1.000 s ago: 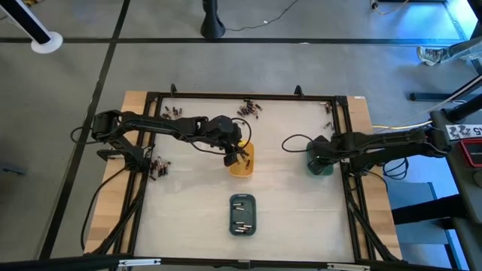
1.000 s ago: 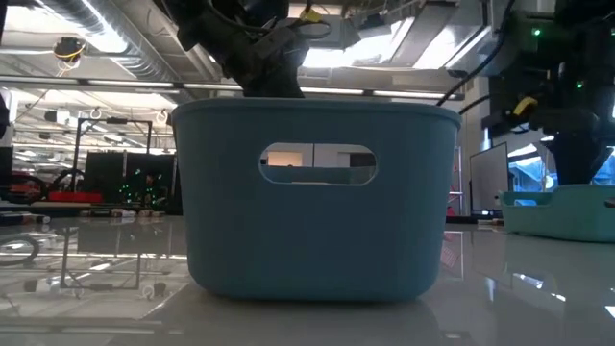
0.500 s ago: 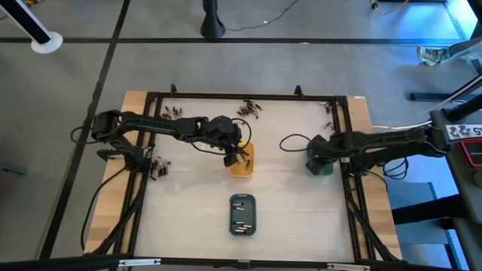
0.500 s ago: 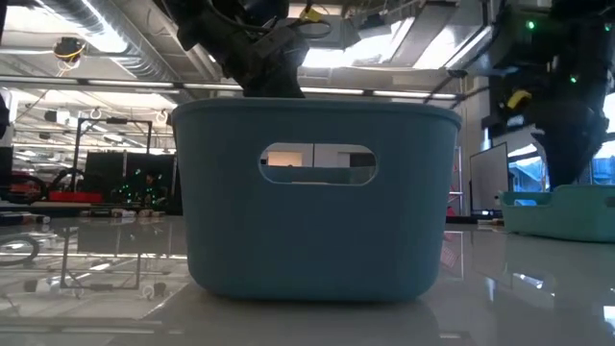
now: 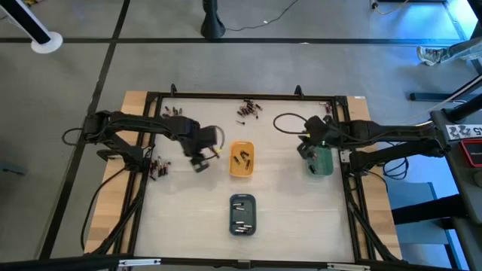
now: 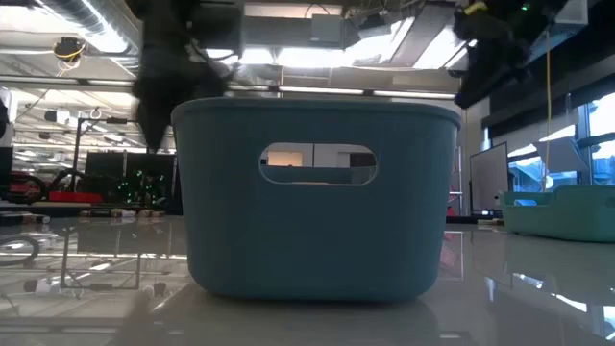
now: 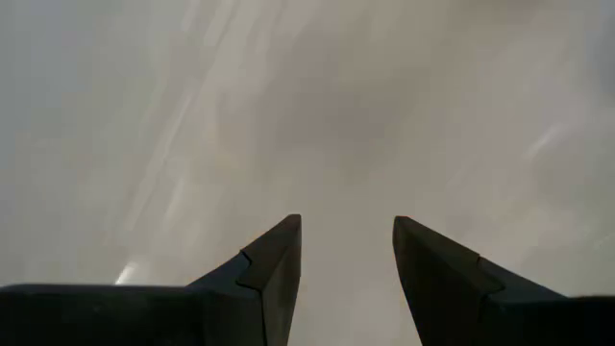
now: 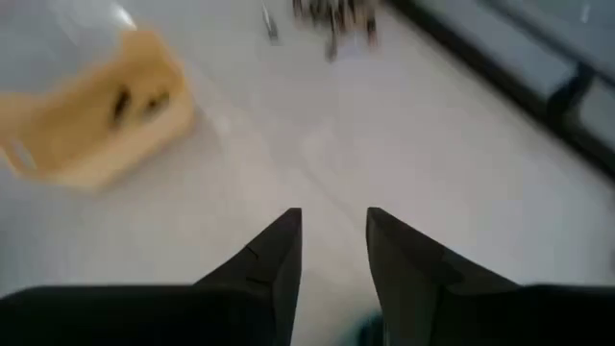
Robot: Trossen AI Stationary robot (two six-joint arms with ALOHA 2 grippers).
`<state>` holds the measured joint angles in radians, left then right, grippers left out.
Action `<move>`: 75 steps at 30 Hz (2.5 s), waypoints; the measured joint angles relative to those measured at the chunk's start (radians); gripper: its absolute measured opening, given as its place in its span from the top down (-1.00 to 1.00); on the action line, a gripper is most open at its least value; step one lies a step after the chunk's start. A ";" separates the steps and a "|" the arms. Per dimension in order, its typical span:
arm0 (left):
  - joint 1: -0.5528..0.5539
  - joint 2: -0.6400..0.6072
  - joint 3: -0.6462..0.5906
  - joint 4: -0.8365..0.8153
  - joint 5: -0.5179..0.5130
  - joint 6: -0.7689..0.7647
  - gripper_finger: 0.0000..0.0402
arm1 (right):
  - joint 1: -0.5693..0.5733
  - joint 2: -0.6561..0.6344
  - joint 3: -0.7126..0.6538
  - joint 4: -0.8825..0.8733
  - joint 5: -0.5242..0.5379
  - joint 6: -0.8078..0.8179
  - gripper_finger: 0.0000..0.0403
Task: Sort batteries
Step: Put the silver battery into the blue bin
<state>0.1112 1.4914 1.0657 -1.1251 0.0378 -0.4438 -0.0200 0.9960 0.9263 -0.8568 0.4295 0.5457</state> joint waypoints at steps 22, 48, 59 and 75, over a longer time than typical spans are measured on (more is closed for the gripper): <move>0.113 0.006 -0.243 -0.130 -0.048 0.164 0.23 | 0.000 0.004 -0.005 0.081 -0.082 -0.260 0.41; 0.121 0.187 -0.355 0.003 -0.055 0.303 0.46 | 0.000 0.004 -0.006 0.191 -0.109 -0.178 0.41; 0.120 0.174 -0.349 0.003 -0.069 0.298 0.87 | 0.000 0.004 -0.006 0.220 -0.109 -0.184 0.41; 0.033 -0.096 -0.103 0.176 0.052 0.281 0.92 | 0.000 0.004 -0.006 0.220 -0.125 -0.185 0.41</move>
<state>0.1439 1.3950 0.9628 -0.9489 0.0899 -0.1624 -0.0199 1.0004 0.9203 -0.6369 0.3042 0.3611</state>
